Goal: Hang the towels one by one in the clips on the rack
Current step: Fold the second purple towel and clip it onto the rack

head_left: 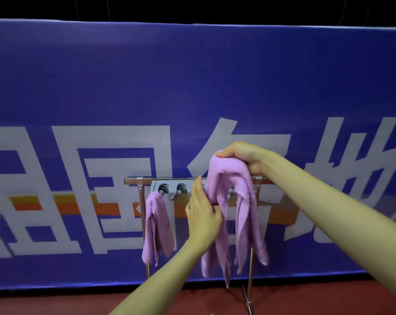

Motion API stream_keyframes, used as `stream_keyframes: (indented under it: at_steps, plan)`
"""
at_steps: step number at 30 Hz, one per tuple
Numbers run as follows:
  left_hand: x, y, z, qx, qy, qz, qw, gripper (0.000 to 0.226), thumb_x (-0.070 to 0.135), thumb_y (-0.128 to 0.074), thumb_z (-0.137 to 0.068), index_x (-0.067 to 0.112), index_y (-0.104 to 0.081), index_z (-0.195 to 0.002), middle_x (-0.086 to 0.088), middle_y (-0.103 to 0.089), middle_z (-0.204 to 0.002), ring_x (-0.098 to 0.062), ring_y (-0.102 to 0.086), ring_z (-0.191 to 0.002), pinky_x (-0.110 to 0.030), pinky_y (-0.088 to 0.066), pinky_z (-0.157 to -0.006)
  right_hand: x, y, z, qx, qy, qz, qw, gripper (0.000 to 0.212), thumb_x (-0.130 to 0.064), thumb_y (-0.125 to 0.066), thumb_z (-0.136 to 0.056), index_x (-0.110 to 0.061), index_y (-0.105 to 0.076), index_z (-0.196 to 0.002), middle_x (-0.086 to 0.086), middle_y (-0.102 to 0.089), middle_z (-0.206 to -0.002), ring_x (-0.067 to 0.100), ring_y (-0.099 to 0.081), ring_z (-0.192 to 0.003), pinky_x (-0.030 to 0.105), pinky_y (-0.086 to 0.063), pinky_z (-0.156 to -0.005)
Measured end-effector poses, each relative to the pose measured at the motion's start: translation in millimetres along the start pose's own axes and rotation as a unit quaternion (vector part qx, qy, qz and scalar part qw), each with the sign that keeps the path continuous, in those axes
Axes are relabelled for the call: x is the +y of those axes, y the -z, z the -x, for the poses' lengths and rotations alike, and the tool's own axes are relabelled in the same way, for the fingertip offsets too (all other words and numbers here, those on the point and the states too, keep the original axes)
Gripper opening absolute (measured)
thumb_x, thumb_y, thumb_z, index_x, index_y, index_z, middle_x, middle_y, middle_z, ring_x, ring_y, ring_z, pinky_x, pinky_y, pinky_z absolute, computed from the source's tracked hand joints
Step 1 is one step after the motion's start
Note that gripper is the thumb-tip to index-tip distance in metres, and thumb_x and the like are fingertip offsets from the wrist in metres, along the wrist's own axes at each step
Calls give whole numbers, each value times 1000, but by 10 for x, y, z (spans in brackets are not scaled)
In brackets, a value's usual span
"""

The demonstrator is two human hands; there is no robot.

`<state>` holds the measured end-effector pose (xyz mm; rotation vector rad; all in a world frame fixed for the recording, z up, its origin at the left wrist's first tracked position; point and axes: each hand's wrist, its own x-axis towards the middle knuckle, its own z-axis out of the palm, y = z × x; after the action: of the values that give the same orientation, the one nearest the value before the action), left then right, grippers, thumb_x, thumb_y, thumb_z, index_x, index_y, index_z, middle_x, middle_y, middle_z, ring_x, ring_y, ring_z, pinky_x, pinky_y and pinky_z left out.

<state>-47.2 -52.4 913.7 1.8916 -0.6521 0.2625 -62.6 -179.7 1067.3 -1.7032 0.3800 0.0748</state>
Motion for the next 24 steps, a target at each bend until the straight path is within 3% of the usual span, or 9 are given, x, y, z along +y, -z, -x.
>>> stream_keyframes:
  at_steps: [3, 6, 9, 12, 14, 17, 20, 22, 24]
  plan:
    - [-7, -19, 15, -24, -23, -14, 999, 78, 26, -55, -76, 24, -17, -145, 3, -33, -146, -23, -39, -129, -45, -36, -103, 18, 42, 36, 11, -5, -16, 1000, 16, -19, -50, -96, -3, -53, -93, 15, -64, -81, 25, -62, -73, 37, -52, -68]
    - [-55, -41, -28, -27, -50, -28, 998, 55, 21, -49, -79, 29, -35, -132, 8, -51, -125, -22, -51, -112, -45, -43, -91, 29, 72, 53, 15, -4, -25, 1000, 17, -19, -50, -96, -2, -53, -95, 15, -64, -82, 25, -62, -73, 37, -51, -67]
    - [-92, -9, -102, -32, -26, 46, 998, 40, 15, -40, -82, 31, -48, -118, 8, -63, -104, -22, -59, -93, -42, -49, -80, 34, 75, 74, 6, -9, -39, 999, 18, -19, -50, -96, -2, -52, -96, 16, -64, -83, 26, -62, -74, 38, -51, -68]
    - [-138, 33, -197, -72, 19, 131, 989, 36, 5, -45, -86, 25, -53, -116, 11, -65, -95, -15, -61, -88, -29, -51, -77, 45, 91, 71, -1, -15, -47, 999, 22, -21, -51, -95, 0, -52, -100, 18, -65, -87, 28, -63, -77, 40, -52, -71]
    - [-197, 51, -273, -99, 44, 130, 986, 25, 3, -43, -90, 17, -57, -105, 9, -65, -91, -15, -59, -85, -23, -48, -72, 60, 91, 57, 0, -15, -35, 999, 24, -21, -52, -94, 1, -53, -103, 18, -66, -88, 28, -64, -79, 40, -53, -73]
    - [-297, 159, -393, -109, 37, 91, 989, 21, 7, -38, -88, 9, -58, -96, -2, -67, -92, -21, -59, -84, -31, -49, -72, 98, 124, 46, 5, -15, -20, 1000, 21, -21, -53, -94, -1, -58, -98, 15, -68, -84, 26, -64, -78, 38, -53, -74]
    - [-323, 405, -470, -109, -42, 10, 993, 11, 16, -43, -84, 10, -52, -85, 0, -61, -85, -21, -54, -76, -34, -44, -66, 146, 217, 55, 8, -30, 24, 999, 28, -23, -57, -92, 2, -64, -104, 17, -70, -95, 28, -66, -86, 39, -53, -81]
    - [-313, 587, -540, -114, -122, -106, 980, 4, 13, -48, -83, 14, -45, -81, 2, -49, -83, -20, -47, -71, -33, -34, -60, 185, 263, 62, 13, -29, 76, 997, 32, -23, -60, -90, 3, -66, -108, 18, -71, -102, 28, -67, -88, 38, -54, -81]
    - [-303, 750, -630, -96, -180, -243, 948, 12, 5, -50, -80, 13, -45, -88, -3, -46, -89, -27, -49, -72, -35, -32, -56, 232, 284, 55, 18, -14, 129, 991, 28, -23, -63, -89, 0, -68, -103, 16, -72, -99, 26, -67, -87, 36, -54, -80]
